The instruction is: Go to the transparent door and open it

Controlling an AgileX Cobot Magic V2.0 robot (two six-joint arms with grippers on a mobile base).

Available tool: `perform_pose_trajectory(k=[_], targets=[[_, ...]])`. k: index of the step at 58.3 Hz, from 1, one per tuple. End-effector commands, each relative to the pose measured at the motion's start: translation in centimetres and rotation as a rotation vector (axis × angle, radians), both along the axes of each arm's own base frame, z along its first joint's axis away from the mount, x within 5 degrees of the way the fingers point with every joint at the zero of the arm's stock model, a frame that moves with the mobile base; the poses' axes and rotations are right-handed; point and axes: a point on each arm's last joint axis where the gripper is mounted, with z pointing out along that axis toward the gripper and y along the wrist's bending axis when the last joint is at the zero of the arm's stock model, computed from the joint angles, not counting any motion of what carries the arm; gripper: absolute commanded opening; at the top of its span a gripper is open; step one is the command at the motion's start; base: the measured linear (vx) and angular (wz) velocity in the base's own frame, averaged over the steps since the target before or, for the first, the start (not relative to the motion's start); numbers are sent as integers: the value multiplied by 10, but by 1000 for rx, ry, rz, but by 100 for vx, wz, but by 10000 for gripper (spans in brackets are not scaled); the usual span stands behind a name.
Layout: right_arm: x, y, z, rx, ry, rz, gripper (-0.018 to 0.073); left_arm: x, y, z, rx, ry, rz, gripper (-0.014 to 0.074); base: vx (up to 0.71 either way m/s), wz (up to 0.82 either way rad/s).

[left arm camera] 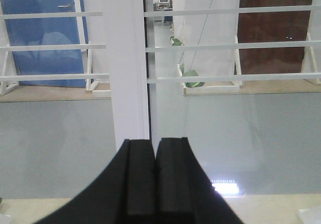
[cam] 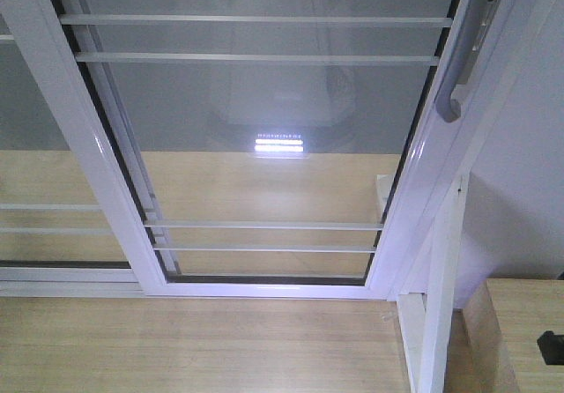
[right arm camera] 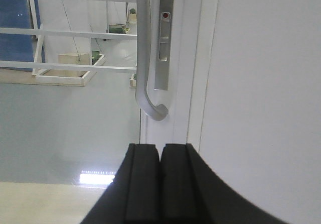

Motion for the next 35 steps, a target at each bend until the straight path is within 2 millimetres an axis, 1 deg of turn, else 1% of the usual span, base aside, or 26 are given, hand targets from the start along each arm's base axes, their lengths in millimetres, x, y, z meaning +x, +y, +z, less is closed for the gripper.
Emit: perform_pose_trajectory(k=[1, 30, 35], targets=[[2, 0, 2, -7, -49, 1, -4, 2, 0, -1, -11, -43, -1, -6, 0, 0], [2, 0, 2, -9, -53, 2, -4, 2, 0, -1, -11, -43, -1, -6, 0, 0], [2, 0, 5, -9, -86, 3, -4, 1, 0, 1, -11, -70, -2, -6, 0, 0]])
